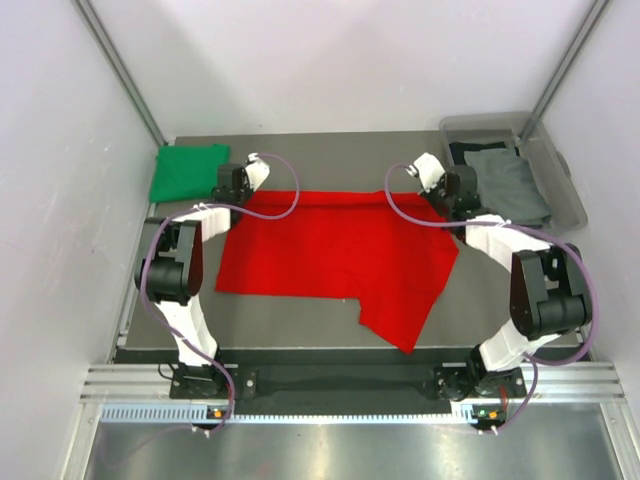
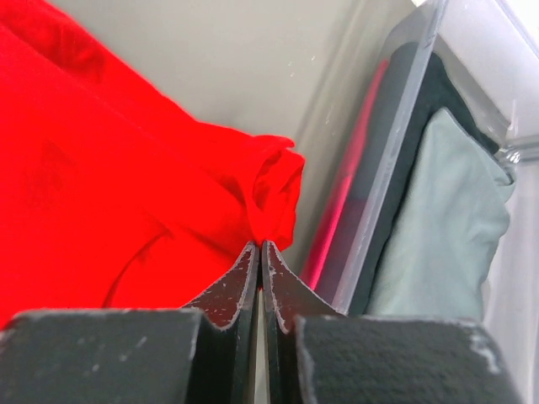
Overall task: Fold and stack the t-shirts
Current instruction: Fold the tshirt
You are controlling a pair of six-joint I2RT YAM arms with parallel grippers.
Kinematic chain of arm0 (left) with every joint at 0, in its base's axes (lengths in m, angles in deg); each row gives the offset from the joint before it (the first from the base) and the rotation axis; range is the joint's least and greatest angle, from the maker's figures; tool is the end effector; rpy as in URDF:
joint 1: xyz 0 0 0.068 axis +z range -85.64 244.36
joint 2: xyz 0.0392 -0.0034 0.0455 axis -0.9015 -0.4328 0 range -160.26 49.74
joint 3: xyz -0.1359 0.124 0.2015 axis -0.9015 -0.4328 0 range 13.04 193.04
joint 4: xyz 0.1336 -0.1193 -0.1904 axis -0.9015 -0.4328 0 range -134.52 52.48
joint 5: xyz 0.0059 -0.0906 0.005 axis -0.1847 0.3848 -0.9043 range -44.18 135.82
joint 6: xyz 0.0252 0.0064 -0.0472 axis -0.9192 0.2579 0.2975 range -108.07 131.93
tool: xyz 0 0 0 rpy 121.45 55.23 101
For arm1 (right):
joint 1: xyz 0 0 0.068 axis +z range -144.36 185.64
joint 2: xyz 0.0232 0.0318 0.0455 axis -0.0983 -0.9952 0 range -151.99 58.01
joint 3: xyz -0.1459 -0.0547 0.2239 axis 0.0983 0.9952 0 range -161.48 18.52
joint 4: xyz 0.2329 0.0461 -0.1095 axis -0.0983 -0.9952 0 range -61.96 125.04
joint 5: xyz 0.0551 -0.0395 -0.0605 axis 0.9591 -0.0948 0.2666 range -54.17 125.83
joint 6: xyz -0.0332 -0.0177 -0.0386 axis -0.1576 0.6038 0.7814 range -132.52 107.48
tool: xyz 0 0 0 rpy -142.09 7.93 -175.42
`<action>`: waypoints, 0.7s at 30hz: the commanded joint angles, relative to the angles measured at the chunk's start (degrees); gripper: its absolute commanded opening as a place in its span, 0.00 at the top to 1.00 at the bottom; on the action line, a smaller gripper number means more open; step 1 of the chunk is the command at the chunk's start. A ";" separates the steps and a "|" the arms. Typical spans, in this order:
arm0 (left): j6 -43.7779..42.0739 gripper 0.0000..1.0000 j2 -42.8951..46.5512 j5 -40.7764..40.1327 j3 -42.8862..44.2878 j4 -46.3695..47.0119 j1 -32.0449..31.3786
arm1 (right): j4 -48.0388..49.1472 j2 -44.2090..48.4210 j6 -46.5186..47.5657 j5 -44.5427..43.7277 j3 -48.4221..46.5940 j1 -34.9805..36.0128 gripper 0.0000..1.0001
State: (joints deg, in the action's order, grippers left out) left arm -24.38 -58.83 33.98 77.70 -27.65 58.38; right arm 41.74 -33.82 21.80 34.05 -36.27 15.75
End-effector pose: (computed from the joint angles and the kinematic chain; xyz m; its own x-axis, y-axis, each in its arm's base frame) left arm 0.4109 -0.0358 0.1761 -0.4884 0.6340 -0.5996 0.2758 0.7641 0.5832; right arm 0.3494 0.0612 0.2223 -0.3268 -0.6307 -0.7039 -0.4035 0.7666 -0.4995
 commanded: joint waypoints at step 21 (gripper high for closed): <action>2.39 1.00 2.58 0.23 -2.70 -2.04 0.70 | 1.39 3.33 0.21 0.99 7.76 0.26 1.00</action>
State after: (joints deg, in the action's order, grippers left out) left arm -22.87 -58.72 34.26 76.20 -28.78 58.38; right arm 41.24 -32.66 21.89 35.17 -28.73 16.01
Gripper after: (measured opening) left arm 0.017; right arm 0.006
